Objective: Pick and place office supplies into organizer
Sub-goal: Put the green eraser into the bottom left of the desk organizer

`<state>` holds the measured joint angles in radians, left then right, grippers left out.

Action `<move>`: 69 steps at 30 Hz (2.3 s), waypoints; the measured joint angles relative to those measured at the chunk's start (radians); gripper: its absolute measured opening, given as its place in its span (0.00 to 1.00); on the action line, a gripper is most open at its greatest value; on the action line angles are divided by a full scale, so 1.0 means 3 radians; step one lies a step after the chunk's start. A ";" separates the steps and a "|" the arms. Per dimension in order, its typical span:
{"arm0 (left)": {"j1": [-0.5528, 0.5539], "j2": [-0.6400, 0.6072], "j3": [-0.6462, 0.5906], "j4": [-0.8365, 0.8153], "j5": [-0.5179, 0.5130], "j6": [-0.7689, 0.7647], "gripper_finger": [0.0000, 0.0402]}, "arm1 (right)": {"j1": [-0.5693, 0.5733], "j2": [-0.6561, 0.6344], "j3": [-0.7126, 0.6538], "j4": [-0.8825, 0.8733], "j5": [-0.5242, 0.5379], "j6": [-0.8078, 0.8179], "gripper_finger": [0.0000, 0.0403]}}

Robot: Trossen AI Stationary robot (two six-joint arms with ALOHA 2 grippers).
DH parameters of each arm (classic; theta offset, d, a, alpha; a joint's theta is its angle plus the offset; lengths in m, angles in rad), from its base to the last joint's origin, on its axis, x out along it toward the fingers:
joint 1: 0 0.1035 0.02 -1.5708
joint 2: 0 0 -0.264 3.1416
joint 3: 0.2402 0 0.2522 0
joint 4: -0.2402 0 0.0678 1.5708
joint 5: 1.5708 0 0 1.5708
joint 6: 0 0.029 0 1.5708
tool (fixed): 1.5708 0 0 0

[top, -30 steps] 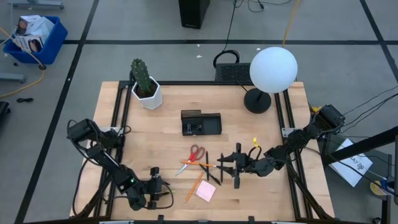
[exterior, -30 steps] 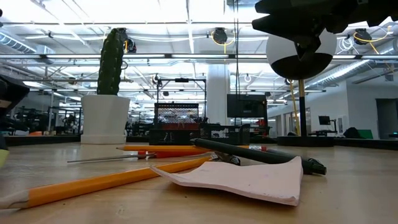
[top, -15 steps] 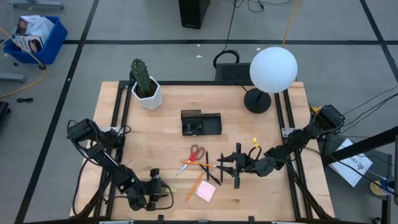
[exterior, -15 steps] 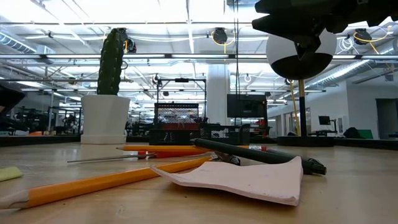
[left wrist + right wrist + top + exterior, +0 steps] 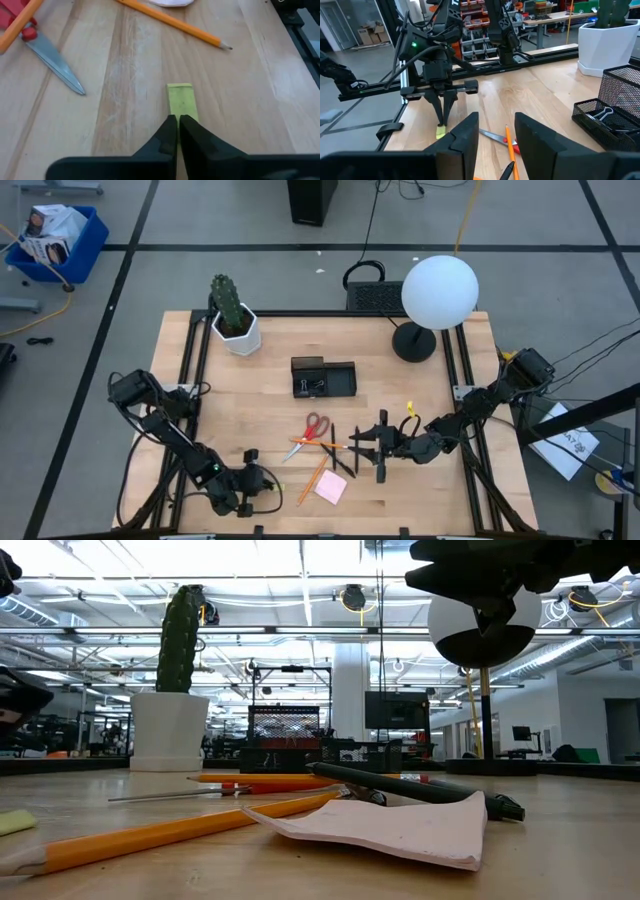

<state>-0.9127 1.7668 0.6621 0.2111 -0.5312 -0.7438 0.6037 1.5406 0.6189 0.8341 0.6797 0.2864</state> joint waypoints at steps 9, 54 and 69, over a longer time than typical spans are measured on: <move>0.0000 0.0004 0.0000 0.0012 -0.0040 -0.0218 0.13 | 0.0001 0.0000 0.0000 -0.0001 0.0001 0.0043 0.29; 0.0018 0.0484 0.0008 0.0492 -0.0140 0.0107 0.27 | 0.0000 0.0001 0.0000 -0.0025 -0.0001 0.0052 0.29; 0.0037 0.0435 -0.0005 0.0587 -0.0140 0.0269 0.27 | 0.0000 0.0001 0.0000 -0.0027 0.0000 0.0051 0.29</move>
<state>-0.9016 1.8974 0.6605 0.3873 -0.5733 -0.6631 0.6037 1.5410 0.6189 0.8261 0.6796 0.3016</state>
